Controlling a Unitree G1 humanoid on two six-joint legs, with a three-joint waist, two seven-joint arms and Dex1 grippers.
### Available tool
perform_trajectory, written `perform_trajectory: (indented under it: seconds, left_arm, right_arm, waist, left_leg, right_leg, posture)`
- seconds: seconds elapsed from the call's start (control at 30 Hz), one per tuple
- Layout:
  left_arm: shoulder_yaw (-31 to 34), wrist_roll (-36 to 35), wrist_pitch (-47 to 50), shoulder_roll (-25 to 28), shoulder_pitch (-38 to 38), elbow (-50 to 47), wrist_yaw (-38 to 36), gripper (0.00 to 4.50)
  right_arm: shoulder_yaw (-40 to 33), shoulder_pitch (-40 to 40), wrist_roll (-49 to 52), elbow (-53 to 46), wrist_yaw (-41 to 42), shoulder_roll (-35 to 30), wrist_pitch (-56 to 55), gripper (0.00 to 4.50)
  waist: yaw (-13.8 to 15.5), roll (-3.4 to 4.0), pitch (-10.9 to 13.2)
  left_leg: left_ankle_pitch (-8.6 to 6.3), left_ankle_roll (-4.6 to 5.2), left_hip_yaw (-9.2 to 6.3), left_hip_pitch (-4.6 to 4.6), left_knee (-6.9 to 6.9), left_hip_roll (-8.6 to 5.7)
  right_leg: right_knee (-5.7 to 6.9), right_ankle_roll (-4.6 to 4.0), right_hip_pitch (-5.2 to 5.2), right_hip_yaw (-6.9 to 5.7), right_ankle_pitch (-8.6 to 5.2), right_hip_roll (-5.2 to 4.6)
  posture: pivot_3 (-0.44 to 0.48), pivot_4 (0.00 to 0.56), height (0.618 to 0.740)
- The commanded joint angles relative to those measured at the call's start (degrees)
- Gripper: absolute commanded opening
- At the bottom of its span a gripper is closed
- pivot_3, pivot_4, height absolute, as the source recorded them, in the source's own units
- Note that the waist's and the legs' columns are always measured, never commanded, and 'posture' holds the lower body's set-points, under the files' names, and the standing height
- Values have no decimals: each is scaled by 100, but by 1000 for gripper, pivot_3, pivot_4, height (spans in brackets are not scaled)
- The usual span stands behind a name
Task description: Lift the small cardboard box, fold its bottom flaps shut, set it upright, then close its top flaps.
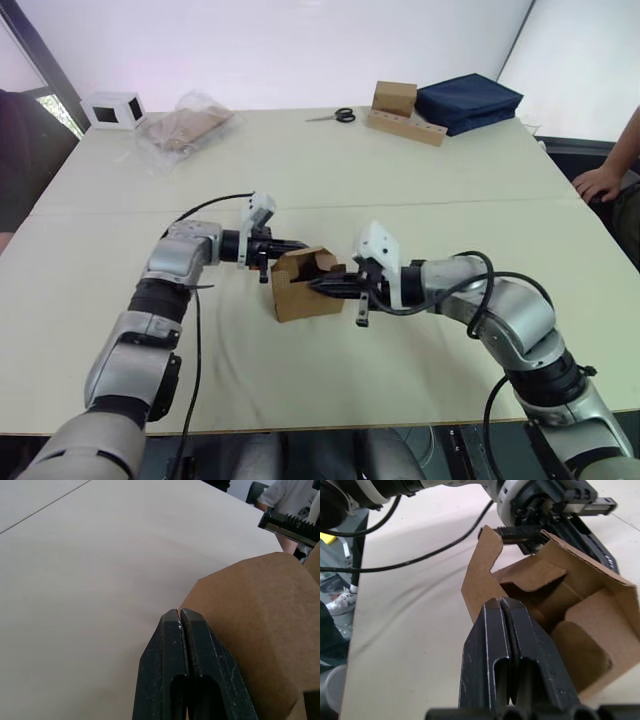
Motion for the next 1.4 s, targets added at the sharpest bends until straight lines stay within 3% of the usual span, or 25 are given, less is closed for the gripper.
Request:
perform_trajectory:
  seconds: [0.03, 0.27, 0.73, 1.07, 1.4]
  left_arm:
    - [113, -87, 36, -21, 50, -252, 38, 24]
    - [198, -116, 62, 1, 176, -451, 209, 24]
    - [133, -218, 377, 15, 160, -733, 182, 24]
    - [-23, -44, 130, -232, -261, -148, 63, 24]
    - [225, 41, -140, -250, -438, 341, 333, 24]
  right_arm:
    - [52, -85, -153, 276, 103, 90, -235, 0]
    - [60, -137, -337, 680, 219, 228, -474, 0]
    - [-281, 127, -38, 529, 223, 229, -73, 0]
    - [-391, 340, 22, 255, -118, 229, 176, 0]
    - [-350, 252, 39, 460, -137, 275, 267, 0]
  waist:
    - [2, 0, 0]
    - [-3, 0, 0]
    - [5, 0, 0]
    - [12, 0, 0]
    - [9, 0, 0]
  left_leg:
    - [0, 0, 0, 0, 0, 0]
    - [1, -1, 0, 0, 0, 0]
    - [2, -4, 0, 0, 0, 0]
    - [1, -2, 1, 0, 1, -1]
    - [0, -1, 1, 0, 1, -1]
  right_leg:
    - [0, 0, 0, 0, 0, 0]
    - [0, 0, -1, 0, 0, 0]
    - [0, 0, 0, 0, 0, -1]
    - [0, 0, 1, 0, 0, -1]
    - [0, 0, 1, 0, 0, 0]
  posture:
    - [0, 150, 740]
    - [0, 150, 740]
    - [0, 150, 740]
    - [0, 150, 740]
    - [0, 150, 740]
